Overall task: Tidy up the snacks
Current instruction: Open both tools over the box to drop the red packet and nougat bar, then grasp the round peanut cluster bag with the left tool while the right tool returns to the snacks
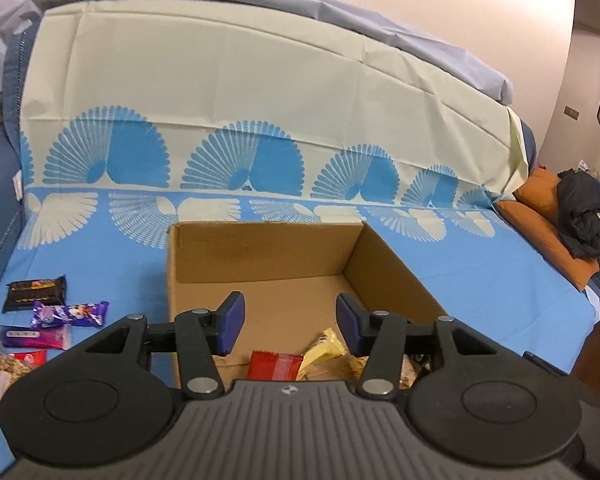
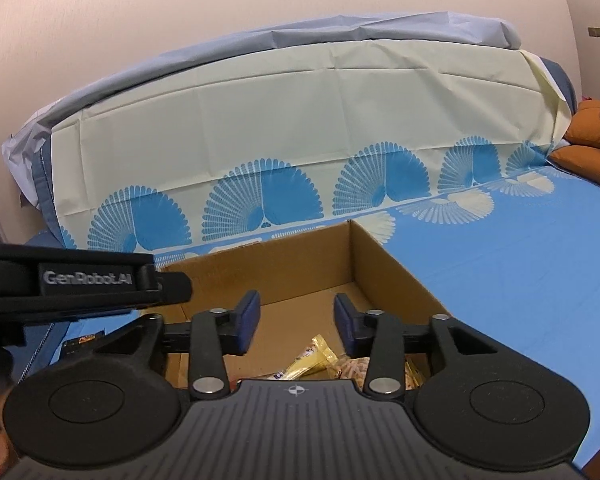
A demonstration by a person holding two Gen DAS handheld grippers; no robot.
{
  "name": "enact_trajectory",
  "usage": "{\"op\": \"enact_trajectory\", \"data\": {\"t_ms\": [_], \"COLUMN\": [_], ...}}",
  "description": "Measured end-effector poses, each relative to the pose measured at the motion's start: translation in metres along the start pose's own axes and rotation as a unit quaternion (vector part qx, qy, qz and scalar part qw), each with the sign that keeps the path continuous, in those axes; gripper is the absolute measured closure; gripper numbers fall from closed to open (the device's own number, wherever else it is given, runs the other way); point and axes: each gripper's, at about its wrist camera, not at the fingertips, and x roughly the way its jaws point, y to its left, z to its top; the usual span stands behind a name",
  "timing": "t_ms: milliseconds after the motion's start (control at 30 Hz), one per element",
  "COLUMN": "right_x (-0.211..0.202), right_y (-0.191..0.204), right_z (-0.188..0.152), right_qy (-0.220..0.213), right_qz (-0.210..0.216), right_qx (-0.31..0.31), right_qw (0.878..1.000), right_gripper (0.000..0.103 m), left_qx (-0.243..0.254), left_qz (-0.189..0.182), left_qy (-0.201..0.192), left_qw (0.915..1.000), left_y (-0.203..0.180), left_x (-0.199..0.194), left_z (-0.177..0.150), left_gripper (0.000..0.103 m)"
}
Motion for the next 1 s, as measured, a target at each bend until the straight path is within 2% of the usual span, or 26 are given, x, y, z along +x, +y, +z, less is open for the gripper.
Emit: {"op": "enact_trajectory", "data": {"t_ms": [133,267,400,567,667,733,833,933,1000], "right_x": [0.000,-0.001,-0.003,-0.008,-0.011,-0.012,-0.015,-0.017,-0.018], "right_y": [0.003,0.008,0.019,0.046,0.064,0.076,0.092,0.105,0.112], "right_z": [-0.003,-0.007,-0.012,-0.018,-0.024,-0.028,-0.034,-0.039,-0.041], "right_qy": [0.004,0.008,0.009,0.008,0.012,0.017,0.024,0.032,0.036], "right_qz": [0.001,0.009,0.032,0.081,0.117,0.140,0.169,0.188,0.197], "right_qx": [-0.005,-0.012,-0.021,-0.044,-0.059,-0.071,-0.091,-0.110,-0.121], "right_qw": [1.000,1.000,0.999,0.996,0.991,0.987,0.981,0.975,0.972], "right_gripper": [0.055,0.055,0.055,0.055,0.055,0.055,0.055,0.055,0.055], "left_qx": [0.002,-0.012,-0.030,-0.046,-0.046,-0.044,-0.030,-0.017,-0.011], "left_qz": [0.013,0.030,0.078,0.143,0.170,0.175,0.184,0.190,0.196], "left_qy": [-0.016,-0.002,0.013,0.034,0.046,0.053,0.074,0.089,0.098], "left_qw": [0.9998,0.9995,0.9964,0.9881,0.9833,0.9821,0.9797,0.9776,0.9757], "left_y": [0.024,0.065,0.117,0.179,0.207,0.220,0.231,0.236,0.236], "left_x": [-0.016,-0.032,-0.049,-0.056,-0.048,-0.038,-0.018,0.003,0.016], "left_z": [-0.015,-0.039,-0.066,-0.090,-0.096,-0.097,-0.095,-0.095,-0.095], "left_gripper": [0.048,0.049,0.049,0.047,0.032,0.030,0.017,0.009,0.008]}}
